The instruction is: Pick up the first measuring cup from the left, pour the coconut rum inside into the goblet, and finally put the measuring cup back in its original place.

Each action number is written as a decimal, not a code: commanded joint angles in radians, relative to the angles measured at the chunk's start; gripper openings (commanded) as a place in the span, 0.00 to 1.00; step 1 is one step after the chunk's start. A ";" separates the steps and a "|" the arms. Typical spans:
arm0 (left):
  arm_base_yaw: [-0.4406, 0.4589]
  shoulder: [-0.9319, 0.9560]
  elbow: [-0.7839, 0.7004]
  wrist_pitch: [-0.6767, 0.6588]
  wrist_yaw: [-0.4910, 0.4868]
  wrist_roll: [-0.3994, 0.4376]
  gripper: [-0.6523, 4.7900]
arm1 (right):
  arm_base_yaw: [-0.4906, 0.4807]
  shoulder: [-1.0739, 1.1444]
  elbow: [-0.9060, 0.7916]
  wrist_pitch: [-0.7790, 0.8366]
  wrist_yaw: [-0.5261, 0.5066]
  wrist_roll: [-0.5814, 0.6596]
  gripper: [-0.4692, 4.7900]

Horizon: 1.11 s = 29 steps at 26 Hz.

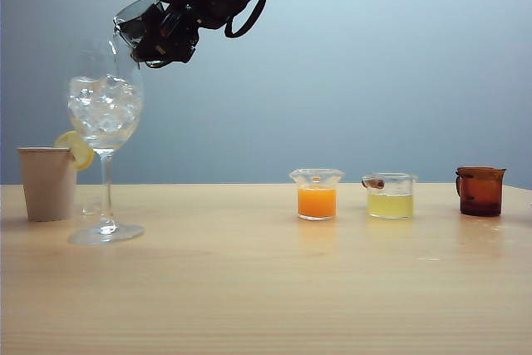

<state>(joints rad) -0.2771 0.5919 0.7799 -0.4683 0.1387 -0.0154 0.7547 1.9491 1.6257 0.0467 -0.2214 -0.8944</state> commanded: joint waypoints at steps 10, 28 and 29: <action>0.002 -0.002 0.003 0.010 0.003 0.004 0.11 | 0.002 -0.009 0.008 0.037 -0.006 -0.054 0.54; 0.002 -0.002 0.003 0.010 0.003 0.004 0.11 | 0.002 -0.009 0.008 0.055 0.000 -0.105 0.54; 0.002 -0.002 0.003 0.010 0.003 0.004 0.11 | 0.002 -0.009 0.008 0.059 0.002 -0.105 0.54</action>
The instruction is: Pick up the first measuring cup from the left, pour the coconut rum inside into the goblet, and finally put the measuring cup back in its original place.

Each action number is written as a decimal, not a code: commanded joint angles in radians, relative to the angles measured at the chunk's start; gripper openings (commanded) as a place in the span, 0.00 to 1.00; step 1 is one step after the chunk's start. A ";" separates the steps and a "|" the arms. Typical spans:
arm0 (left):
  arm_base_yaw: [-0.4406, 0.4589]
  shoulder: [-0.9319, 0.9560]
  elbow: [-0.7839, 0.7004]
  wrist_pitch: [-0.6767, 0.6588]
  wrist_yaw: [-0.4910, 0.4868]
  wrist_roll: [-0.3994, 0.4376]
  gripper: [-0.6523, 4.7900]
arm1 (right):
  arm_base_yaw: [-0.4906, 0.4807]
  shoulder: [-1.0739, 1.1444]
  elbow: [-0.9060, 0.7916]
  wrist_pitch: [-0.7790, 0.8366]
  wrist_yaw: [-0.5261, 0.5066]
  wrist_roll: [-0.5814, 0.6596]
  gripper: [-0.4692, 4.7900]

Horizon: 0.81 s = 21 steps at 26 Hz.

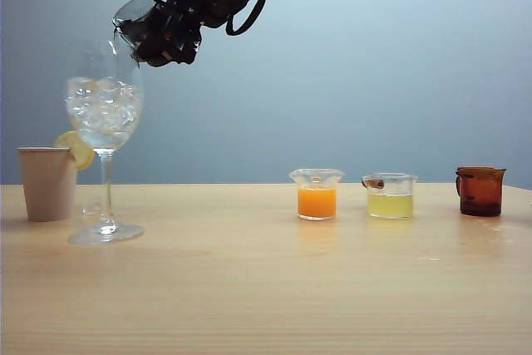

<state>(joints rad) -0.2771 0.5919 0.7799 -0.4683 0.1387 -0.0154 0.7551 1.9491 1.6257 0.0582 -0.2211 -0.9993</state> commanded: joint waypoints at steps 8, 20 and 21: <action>0.002 -0.002 0.003 0.010 0.003 0.004 0.11 | 0.002 -0.009 0.008 0.082 0.017 -0.001 0.54; 0.002 -0.002 0.003 0.010 0.003 0.005 0.11 | 0.003 -0.009 0.008 0.113 0.017 -0.031 0.54; 0.002 -0.002 0.003 0.010 0.003 0.004 0.11 | 0.003 -0.009 0.008 0.116 0.017 -0.034 0.54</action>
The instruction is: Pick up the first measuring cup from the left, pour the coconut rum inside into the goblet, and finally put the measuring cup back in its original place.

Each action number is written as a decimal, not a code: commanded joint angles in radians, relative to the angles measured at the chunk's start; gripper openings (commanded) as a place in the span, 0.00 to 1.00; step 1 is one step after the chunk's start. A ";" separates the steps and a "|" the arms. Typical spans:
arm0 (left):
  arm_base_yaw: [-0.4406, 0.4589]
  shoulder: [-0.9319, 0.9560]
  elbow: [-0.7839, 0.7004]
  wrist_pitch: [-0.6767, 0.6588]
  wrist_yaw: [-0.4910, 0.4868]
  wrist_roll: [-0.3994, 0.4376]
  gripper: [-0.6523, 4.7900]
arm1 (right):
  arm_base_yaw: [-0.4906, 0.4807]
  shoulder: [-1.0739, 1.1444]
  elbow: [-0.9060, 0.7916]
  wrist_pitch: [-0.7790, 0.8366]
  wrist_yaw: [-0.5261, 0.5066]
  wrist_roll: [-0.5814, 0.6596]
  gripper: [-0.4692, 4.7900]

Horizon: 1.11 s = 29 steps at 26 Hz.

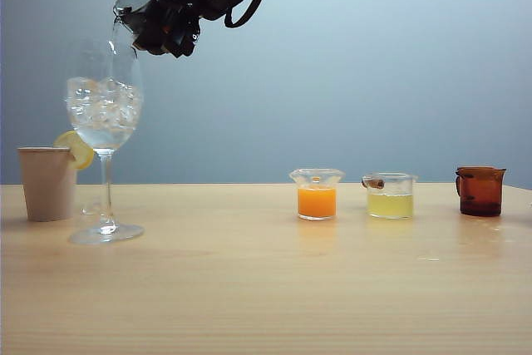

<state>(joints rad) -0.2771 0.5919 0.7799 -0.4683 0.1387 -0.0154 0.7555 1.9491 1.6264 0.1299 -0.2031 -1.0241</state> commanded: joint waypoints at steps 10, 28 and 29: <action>0.002 -0.002 0.003 0.010 0.003 0.004 0.11 | 0.010 -0.009 0.007 0.051 -0.001 -0.034 0.54; 0.002 -0.002 0.003 0.010 0.003 0.004 0.11 | 0.013 -0.009 0.007 0.054 -0.001 -0.109 0.54; 0.002 -0.002 0.003 0.010 0.003 0.004 0.11 | 0.013 -0.009 0.007 0.054 -0.001 -0.110 0.54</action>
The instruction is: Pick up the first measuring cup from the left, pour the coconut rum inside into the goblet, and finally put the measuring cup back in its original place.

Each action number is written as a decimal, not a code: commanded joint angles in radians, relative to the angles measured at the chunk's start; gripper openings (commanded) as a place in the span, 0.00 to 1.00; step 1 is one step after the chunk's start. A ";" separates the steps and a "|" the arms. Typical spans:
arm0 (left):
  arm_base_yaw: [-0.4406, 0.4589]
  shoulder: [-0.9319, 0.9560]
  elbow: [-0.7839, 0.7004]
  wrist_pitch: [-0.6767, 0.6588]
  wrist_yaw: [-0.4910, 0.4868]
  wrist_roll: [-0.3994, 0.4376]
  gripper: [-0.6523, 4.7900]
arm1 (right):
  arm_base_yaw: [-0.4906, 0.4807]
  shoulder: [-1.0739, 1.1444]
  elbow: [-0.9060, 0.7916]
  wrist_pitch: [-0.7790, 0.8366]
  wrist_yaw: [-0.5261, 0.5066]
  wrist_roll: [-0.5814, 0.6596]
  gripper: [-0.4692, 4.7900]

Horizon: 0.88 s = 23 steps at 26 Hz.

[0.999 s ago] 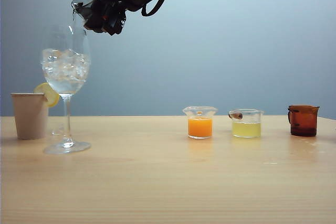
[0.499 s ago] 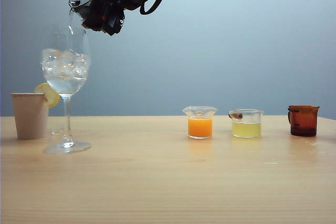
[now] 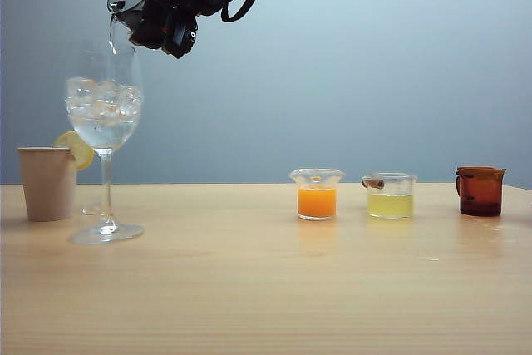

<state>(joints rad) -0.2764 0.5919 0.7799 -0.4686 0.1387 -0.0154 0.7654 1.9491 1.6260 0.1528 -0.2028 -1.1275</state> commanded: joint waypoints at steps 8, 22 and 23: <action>0.001 -0.002 0.003 0.010 0.003 0.004 0.11 | 0.003 -0.009 0.008 0.030 -0.001 -0.012 0.54; 0.001 -0.002 0.003 0.010 0.003 0.004 0.11 | 0.005 -0.009 0.008 0.028 -0.002 -0.108 0.54; 0.001 -0.002 0.003 0.010 0.003 0.004 0.11 | 0.005 -0.009 0.008 0.028 -0.002 -0.108 0.54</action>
<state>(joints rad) -0.2764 0.5919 0.7799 -0.4683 0.1387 -0.0154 0.7670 1.9491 1.6260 0.1524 -0.2028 -1.2301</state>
